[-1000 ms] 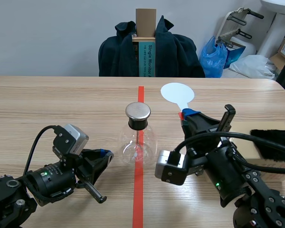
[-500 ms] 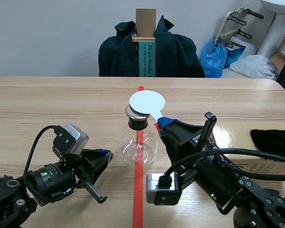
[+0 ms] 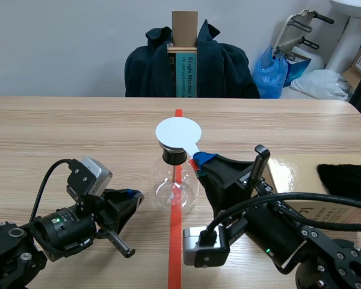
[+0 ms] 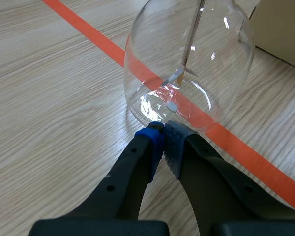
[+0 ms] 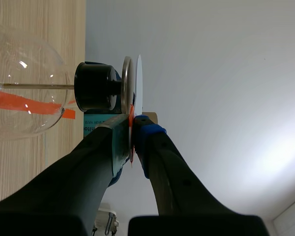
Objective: Do the electroscope experiment.
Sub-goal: 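Move the plate toward and away from the electroscope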
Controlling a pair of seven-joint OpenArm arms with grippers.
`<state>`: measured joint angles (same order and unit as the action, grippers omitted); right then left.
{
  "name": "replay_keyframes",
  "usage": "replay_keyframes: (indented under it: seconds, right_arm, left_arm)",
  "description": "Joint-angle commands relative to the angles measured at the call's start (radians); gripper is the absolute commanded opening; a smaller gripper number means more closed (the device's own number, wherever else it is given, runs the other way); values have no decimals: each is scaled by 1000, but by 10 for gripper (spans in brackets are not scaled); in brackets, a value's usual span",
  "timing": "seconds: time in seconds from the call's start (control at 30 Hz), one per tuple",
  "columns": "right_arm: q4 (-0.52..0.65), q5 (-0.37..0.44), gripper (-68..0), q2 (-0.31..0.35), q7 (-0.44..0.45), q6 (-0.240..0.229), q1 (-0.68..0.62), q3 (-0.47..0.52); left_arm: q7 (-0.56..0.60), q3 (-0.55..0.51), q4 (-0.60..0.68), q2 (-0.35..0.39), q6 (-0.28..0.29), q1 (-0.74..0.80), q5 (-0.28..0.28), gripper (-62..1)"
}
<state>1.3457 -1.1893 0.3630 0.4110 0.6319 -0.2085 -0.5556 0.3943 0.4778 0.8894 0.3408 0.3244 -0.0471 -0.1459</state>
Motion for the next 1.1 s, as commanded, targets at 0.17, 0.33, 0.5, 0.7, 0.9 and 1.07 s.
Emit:
replay_keyframes:
  seconds: [0.17,0.33,0.5,0.7,0.9,1.07]
  right_arm:
    - [17,3,-669,14,-21,28,23,6]
    - [17,3,-669,14,-85,34,23,6]
    - [17,3,-669,14,-180,34,23,6]
    - [17,3,-669,14,-291,34,23,12]
    - [19,4,-669,14,-305,43,29,64]
    - [71,21,-669,13,-343,64,70,86]
  left_arm:
    - [13,0,5,3,0,-9,-6,-581]
    - [13,0,5,3,0,-9,-6,-581]
    - [13,0,5,3,0,-9,-6,-581]
    - [13,0,5,3,0,-9,-6,-581]
    - [13,0,5,3,0,-9,-6,-581]
    - [13,0,5,4,-1,-8,-6,-581]
